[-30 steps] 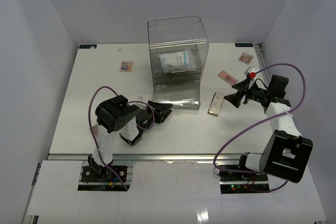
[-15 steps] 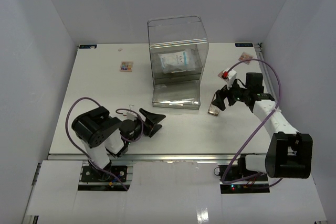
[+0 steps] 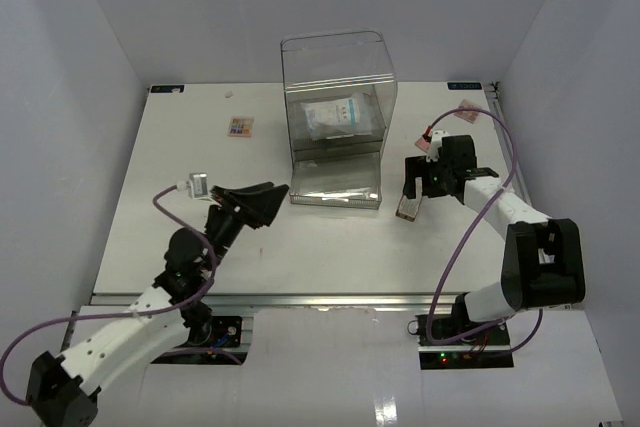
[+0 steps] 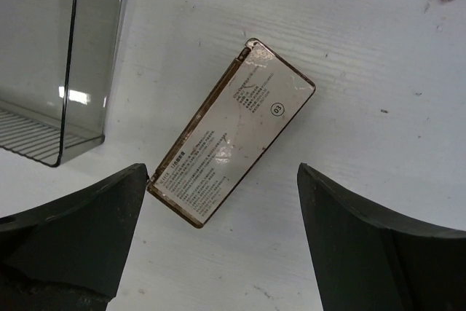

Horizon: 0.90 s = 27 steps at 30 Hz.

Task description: Organize the makeup

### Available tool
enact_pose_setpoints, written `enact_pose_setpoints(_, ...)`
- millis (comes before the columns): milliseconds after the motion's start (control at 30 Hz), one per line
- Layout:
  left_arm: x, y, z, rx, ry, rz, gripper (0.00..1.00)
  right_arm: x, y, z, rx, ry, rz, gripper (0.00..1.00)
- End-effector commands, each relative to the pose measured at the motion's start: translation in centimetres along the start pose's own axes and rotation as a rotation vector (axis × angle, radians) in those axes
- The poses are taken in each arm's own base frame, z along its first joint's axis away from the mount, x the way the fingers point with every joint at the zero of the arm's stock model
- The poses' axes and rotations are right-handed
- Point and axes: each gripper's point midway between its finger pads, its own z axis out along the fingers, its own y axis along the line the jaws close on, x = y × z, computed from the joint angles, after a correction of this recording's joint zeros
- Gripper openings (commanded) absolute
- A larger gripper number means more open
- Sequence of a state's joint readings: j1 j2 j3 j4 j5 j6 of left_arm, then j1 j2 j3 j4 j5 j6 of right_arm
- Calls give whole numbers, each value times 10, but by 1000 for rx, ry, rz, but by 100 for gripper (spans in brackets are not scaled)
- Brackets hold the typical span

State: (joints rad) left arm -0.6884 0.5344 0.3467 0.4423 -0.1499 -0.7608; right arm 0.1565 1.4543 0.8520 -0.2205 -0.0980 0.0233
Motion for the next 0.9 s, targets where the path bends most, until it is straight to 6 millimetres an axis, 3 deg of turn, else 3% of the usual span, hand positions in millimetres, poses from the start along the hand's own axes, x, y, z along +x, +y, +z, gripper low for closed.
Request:
enact_pose_setpoints(0,19,74,-8,-329,225,432,98,3,-7,17,75,8,116,90)
enact_pose_setpoints(67,36,76,5,-307,357,520,98,5,-6,25,66,29,134,90)
enact_pose_setpoints(133,40,74,16,-306,454,597,98,7,-7,33,71,50,141,90)
enact_pose_setpoints(300,66,106,14,-354,635,731,98,11,-10,50,84,88,151,90)
enact_pose_setpoints(500,56,100,10,-318,567,750,98,19,-15,61,123,109,128,90)
enact_pose_setpoints(700,40,89,9,-300,495,750,98,9,-11,59,107,83,140,90)
enact_pose_setpoints(867,32,84,7,-295,454,746,98,26,-24,70,185,135,126,93)
